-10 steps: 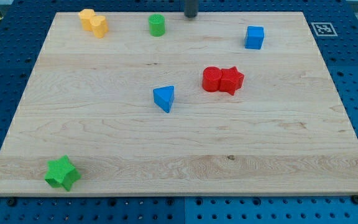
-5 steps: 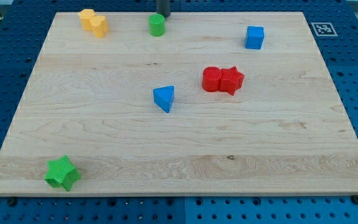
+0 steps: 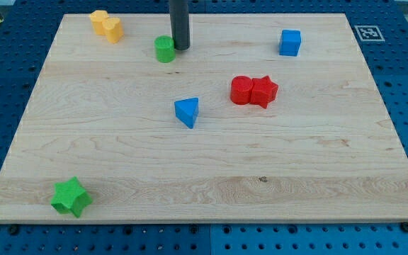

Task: Move the green circle above the green star

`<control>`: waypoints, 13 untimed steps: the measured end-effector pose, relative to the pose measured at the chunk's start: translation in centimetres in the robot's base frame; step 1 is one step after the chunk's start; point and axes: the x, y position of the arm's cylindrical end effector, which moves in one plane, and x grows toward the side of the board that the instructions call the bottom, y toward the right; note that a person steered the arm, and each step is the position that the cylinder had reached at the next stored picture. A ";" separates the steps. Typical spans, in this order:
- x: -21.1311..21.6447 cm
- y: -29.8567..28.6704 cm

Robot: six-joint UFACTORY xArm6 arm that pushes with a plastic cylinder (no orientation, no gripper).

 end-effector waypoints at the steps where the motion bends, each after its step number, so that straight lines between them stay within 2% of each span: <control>1: 0.0 -0.5; 6: 0.6 -5.4; 10: 6.8 -10.8; 11: 6.9 -13.0; 13: 10.8 -13.8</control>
